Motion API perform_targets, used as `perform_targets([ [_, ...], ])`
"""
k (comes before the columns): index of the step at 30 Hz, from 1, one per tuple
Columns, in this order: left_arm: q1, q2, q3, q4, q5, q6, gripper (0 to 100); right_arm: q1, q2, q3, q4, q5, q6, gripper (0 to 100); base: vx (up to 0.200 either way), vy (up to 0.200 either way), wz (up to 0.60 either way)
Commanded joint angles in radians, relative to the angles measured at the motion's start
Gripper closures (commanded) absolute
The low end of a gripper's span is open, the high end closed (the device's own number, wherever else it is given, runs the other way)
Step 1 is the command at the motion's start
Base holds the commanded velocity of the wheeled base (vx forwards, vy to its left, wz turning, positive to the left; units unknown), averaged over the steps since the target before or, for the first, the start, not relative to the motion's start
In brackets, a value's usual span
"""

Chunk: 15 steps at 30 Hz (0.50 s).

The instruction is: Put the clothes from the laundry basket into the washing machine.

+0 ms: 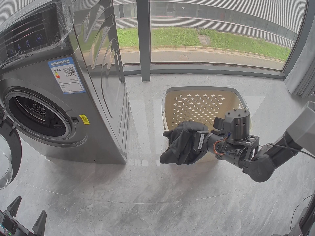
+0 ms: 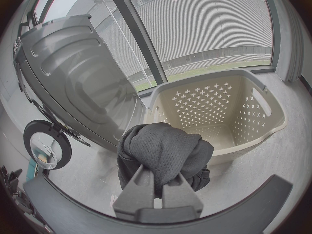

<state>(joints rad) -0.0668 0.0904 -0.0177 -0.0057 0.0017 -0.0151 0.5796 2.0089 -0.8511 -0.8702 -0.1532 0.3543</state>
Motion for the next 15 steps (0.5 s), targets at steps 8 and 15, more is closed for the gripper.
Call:
perform_targets([
  [8,-0.001,0.002,0.018,0.000,0.000,0.000,0,0.080,-0.411,0.164,-0.001,0.000,-0.047,100,0.000,0.000,0.00],
  [15,-0.001,0.002,0.018,0.000,-0.002,-0.002,0,0.118,-0.547,0.250,-0.004,0.000,-0.124,100,0.000,0.000,0.00],
])
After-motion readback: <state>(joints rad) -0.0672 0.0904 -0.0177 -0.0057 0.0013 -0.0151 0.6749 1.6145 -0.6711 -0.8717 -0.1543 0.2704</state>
